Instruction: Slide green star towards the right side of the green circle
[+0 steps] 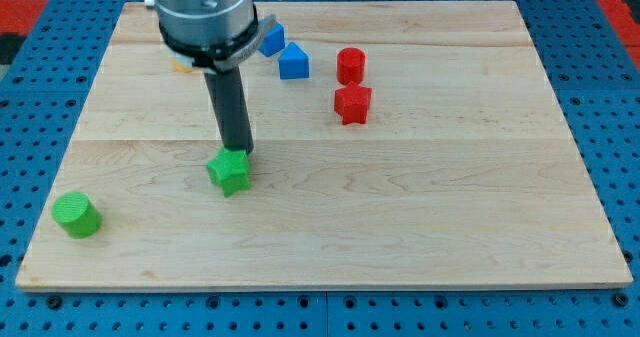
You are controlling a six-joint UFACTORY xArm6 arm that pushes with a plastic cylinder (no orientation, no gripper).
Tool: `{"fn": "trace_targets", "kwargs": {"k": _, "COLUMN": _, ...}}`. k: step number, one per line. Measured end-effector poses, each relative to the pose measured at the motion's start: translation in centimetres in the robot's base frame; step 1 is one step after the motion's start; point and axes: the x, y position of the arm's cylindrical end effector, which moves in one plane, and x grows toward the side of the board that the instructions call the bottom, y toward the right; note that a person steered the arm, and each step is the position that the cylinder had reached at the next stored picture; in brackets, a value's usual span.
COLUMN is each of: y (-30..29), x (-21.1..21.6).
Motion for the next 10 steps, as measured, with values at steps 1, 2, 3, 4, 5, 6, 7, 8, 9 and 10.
{"fn": "trace_targets", "kwargs": {"k": 1, "y": 0.7, "x": 2.0}}
{"fn": "trace_targets", "kwargs": {"k": 2, "y": 4.6, "x": 2.1}}
{"fn": "trace_targets", "kwargs": {"k": 3, "y": 5.5, "x": 4.6}}
{"fn": "trace_targets", "kwargs": {"k": 4, "y": 0.6, "x": 5.0}}
{"fn": "trace_targets", "kwargs": {"k": 5, "y": -2.6, "x": 5.0}}
{"fn": "trace_targets", "kwargs": {"k": 6, "y": -4.0, "x": 5.0}}
{"fn": "trace_targets", "kwargs": {"k": 7, "y": -4.7, "x": 4.2}}
{"fn": "trace_targets", "kwargs": {"k": 8, "y": -5.0, "x": 1.6}}
{"fn": "trace_targets", "kwargs": {"k": 9, "y": -5.5, "x": 1.7}}
{"fn": "trace_targets", "kwargs": {"k": 10, "y": -5.5, "x": 3.2}}
